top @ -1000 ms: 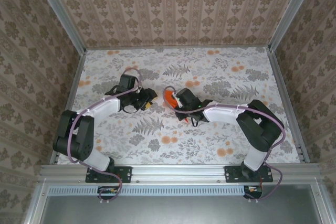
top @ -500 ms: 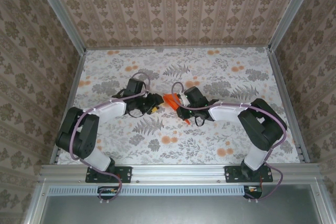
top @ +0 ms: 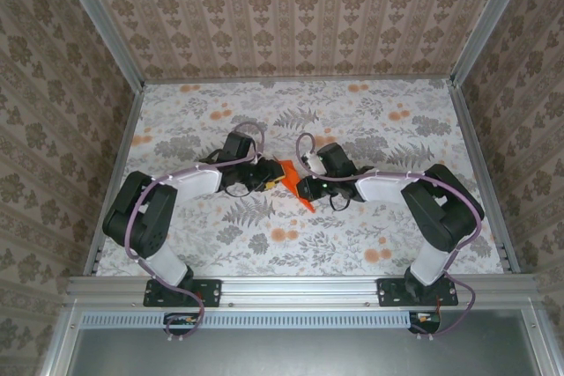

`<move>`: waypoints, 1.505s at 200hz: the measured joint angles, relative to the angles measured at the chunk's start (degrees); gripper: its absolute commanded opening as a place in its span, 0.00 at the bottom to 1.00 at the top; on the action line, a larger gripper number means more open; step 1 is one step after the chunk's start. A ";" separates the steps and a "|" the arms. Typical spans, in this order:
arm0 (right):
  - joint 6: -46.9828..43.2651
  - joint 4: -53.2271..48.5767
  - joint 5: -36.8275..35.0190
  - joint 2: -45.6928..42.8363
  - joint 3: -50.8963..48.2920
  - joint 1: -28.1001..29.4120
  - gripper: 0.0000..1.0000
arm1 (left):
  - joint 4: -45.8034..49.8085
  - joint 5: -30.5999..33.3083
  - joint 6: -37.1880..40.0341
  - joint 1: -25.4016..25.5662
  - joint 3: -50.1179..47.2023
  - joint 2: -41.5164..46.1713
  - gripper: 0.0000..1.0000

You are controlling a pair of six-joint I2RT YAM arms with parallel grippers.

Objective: Fold a paper plane with a square sheet of paper (pick it up from the middle)
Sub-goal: Fold the wing for the fifth time at the center of the table.

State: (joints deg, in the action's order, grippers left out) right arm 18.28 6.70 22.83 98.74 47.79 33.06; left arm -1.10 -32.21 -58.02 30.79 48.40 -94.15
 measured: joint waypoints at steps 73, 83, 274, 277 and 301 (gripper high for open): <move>1.68 -0.52 9.20 5.20 4.17 -1.57 0.14 | -2.89 -0.44 0.44 0.33 0.00 -0.76 0.22; 1.81 -0.66 10.29 5.79 4.44 -1.84 0.14 | -3.30 -0.59 0.68 0.42 0.00 -0.79 0.21; 0.76 -6.47 17.90 10.01 9.38 -3.23 0.32 | -6.47 0.70 2.19 0.42 -0.28 -7.30 0.13; 0.76 -6.71 17.88 10.01 9.40 -3.23 0.32 | -6.47 0.72 2.19 0.42 -0.28 -7.39 0.13; 0.04 -7.56 16.96 9.97 9.40 -3.23 0.39 | -6.47 0.72 2.16 0.42 -0.28 -7.50 0.13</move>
State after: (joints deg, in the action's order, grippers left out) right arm 18.33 -0.86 39.79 108.71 57.19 29.82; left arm -7.57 -31.48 -55.86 31.20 48.12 -101.65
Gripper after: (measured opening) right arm 0.366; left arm 0.130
